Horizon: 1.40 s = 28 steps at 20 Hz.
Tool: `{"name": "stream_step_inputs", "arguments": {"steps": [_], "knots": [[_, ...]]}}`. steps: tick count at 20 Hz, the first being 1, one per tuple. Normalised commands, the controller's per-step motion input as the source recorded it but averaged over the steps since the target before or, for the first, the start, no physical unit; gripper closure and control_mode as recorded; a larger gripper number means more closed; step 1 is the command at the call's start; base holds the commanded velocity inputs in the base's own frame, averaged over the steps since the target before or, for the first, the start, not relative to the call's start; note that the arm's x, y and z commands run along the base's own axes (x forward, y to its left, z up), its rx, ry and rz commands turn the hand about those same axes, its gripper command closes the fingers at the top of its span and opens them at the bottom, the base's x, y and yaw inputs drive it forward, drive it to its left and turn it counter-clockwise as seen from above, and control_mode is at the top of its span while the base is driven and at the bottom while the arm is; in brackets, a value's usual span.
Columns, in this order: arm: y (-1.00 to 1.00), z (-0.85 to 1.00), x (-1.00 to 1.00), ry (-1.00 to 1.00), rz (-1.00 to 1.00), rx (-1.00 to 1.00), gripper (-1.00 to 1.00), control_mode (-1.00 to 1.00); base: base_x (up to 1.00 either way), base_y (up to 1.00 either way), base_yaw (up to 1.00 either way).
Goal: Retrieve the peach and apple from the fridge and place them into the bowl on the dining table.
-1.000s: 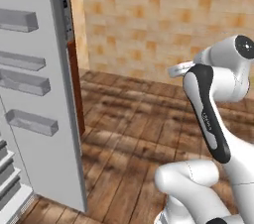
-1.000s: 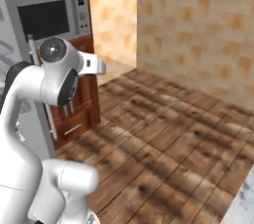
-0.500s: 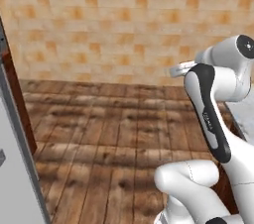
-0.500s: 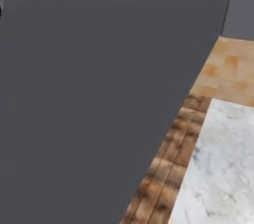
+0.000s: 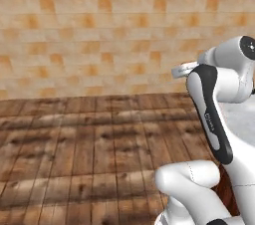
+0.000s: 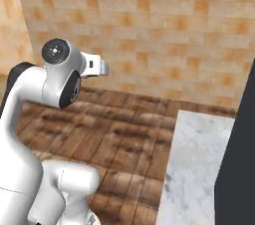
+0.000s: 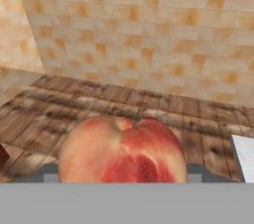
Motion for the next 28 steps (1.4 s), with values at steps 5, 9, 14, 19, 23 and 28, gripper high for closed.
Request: {"name": "stream_step_inputs", "arguments": {"steps": [5, 9, 14, 19, 23, 28], "knots": [[0.0, 0.0, 0.0, 0.0, 0.0, 0.0, 1.0, 1.0, 1.0, 0.0, -0.3], [0.0, 0.0, 0.0, 0.0, 0.0, 0.0, 1.0, 1.0, 1.0, 0.0, -0.34], [0.0, 0.0, 0.0, 0.0, 0.0, 0.0, 1.0, 1.0, 1.0, 0.0, -0.44], [0.0, 0.0, 0.0, 0.0, 0.0, 0.0, 1.0, 1.0, 1.0, 0.02, -0.53], [0.0, 0.0, 0.0, 0.0, 0.0, 0.0, 1.0, 1.0, 1.0, 0.07, -0.54], [0.0, 0.0, 0.0, 0.0, 0.0, 0.0, 1.0, 1.0, 0.85, 0.01, -0.6]]}}
